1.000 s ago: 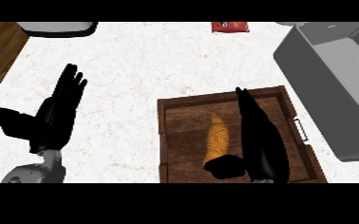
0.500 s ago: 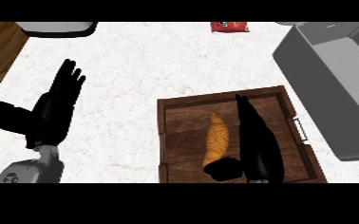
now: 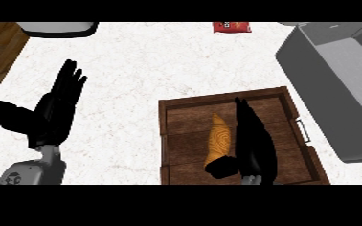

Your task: Pick the croissant from the tray and place it in the cardboard box

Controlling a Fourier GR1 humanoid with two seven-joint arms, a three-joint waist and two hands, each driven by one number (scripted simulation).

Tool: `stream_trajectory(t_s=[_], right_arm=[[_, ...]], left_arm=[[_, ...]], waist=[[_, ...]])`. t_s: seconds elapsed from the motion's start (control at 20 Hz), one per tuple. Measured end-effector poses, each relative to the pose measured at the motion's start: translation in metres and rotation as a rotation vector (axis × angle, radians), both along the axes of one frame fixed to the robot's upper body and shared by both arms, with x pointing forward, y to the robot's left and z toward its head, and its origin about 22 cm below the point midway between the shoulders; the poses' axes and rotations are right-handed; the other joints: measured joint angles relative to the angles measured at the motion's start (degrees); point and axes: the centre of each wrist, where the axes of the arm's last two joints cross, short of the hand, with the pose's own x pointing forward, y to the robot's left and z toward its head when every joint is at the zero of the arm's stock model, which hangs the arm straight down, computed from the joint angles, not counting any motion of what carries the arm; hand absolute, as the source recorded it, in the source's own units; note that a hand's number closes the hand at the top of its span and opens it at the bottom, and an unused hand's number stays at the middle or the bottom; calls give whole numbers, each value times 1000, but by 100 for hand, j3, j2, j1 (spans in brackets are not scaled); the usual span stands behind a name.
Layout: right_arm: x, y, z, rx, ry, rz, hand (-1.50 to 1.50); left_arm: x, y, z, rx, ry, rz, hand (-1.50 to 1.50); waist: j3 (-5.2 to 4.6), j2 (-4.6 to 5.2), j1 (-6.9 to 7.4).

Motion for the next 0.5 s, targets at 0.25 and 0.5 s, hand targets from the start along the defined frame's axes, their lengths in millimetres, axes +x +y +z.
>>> stream_trajectory(t_s=[0.25,0.5], right_arm=[[2,0,-6,5,15,-2,-150],[7,1,-13,13,35,4,-150]], left_arm=[[2,0,1,-1,-8,1,0],[-1,1,0,2,-2,0,0]], waist=[[1,0,-5],[0,1,-2]])
